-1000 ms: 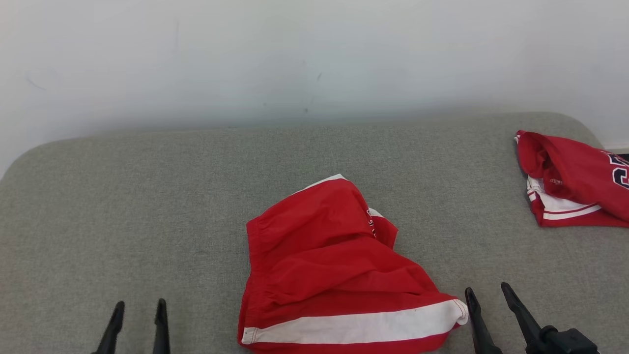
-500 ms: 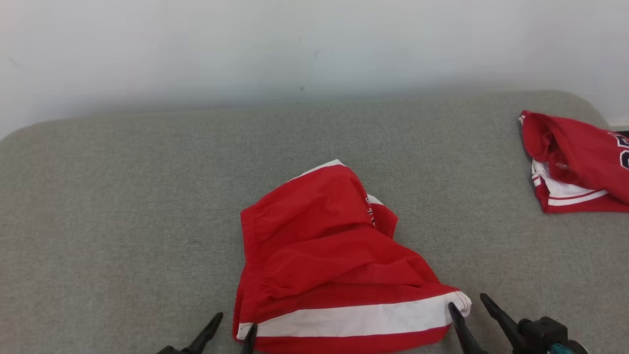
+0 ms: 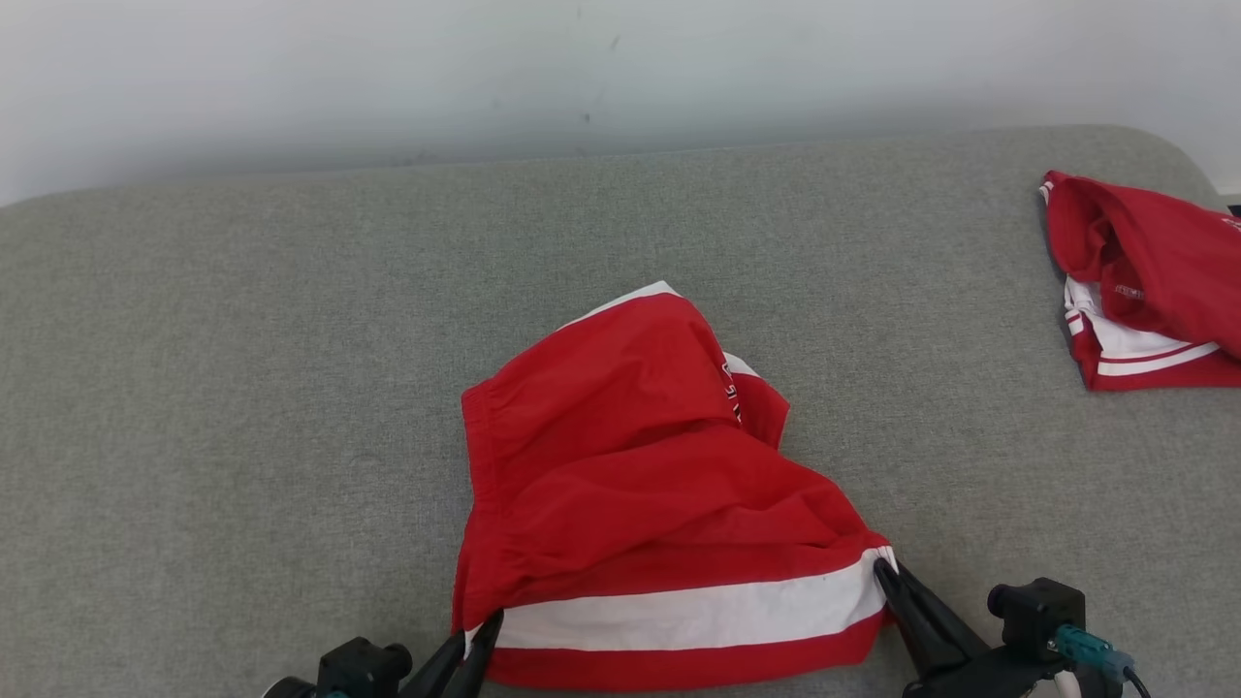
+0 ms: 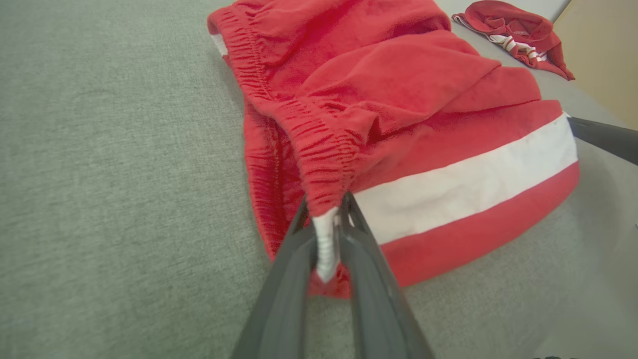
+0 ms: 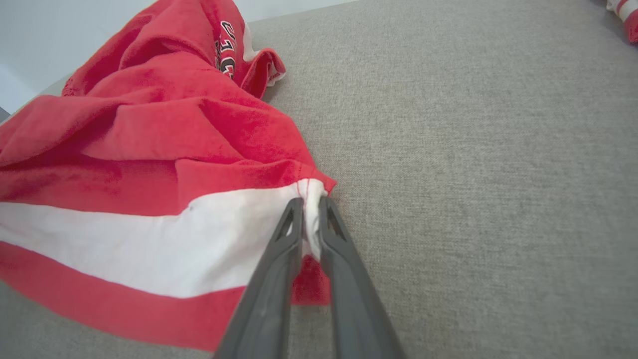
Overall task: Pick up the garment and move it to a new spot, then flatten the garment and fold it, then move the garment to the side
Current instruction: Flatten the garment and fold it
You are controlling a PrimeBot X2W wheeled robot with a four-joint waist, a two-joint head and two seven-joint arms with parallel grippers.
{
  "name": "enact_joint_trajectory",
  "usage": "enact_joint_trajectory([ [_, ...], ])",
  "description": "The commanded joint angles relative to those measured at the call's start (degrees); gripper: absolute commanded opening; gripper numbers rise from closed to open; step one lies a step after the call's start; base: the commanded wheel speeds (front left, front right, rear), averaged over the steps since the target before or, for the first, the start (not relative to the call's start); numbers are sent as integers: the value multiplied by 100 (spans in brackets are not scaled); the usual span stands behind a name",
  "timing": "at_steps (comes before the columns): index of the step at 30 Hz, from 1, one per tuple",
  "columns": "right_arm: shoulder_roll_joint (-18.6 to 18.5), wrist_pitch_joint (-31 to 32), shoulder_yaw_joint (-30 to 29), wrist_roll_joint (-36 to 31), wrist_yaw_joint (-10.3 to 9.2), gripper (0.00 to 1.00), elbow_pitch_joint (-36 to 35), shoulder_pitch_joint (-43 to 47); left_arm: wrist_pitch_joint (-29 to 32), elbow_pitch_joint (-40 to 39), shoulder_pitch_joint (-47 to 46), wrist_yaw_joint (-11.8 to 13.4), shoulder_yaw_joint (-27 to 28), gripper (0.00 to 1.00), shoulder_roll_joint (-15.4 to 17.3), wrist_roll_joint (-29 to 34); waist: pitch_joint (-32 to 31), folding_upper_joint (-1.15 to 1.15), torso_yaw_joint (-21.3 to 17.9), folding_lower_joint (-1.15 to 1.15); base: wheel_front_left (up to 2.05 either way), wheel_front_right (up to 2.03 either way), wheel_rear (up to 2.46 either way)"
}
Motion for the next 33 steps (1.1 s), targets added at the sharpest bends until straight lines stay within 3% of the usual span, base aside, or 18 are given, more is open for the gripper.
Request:
enact_joint_trajectory([
  [1, -52, -30, 14, 10, -15, 0, -53, -33, -1, 11, -61, 11, -16, 0, -13, -40, 13, -1, 19, -1, 0, 0, 0],
  [10, -68, -32, -199, 158, -15, 0, -921, -151, -1, -655, -302, 11, 182, 0, -8, -434, -29, -1, -46, -1, 0, 0, 0],
  [14, -84, -32, -237, 377, -15, 0, -1212, -614, -1, -933, -941, 11, 185, 0, 166, -731, 109, -1, -74, -1, 0, 0, 0],
  [20, -106, 87, -300, 898, -15, 0, -1214, -2339, 550, -887, -3100, 11, 15, 0, 512, -1610, 825, -1, -171, -1, 0, 0, 0],
  [21, -106, 87, -300, 898, -15, 0, -1214, -2339, 550, -887, -3100, 11, 15, 0, 512, -1610, 825, -1, -171, -1, 0, 0, 0],
  [25, -24, 331, -667, 1341, -15, 0, -948, -3999, 1235, -623, -4972, 11, 120, 0, 660, -2248, 1705, -1, -277, -1, 0, 0, 0],
  [30, 32, 741, -953, 1348, -15, 0, -305, -6261, 1763, -10, -7373, 10, 177, 0, 619, -2380, 2750, -1, -422, -1, 0, 0, 0],
  [33, 108, 853, -1185, 1294, -15, 0, 230, -7495, 1745, 489, -8640, 10, 243, 0, 456, -2345, 3159, -1, -447, -1, 0, 0, 0],
])
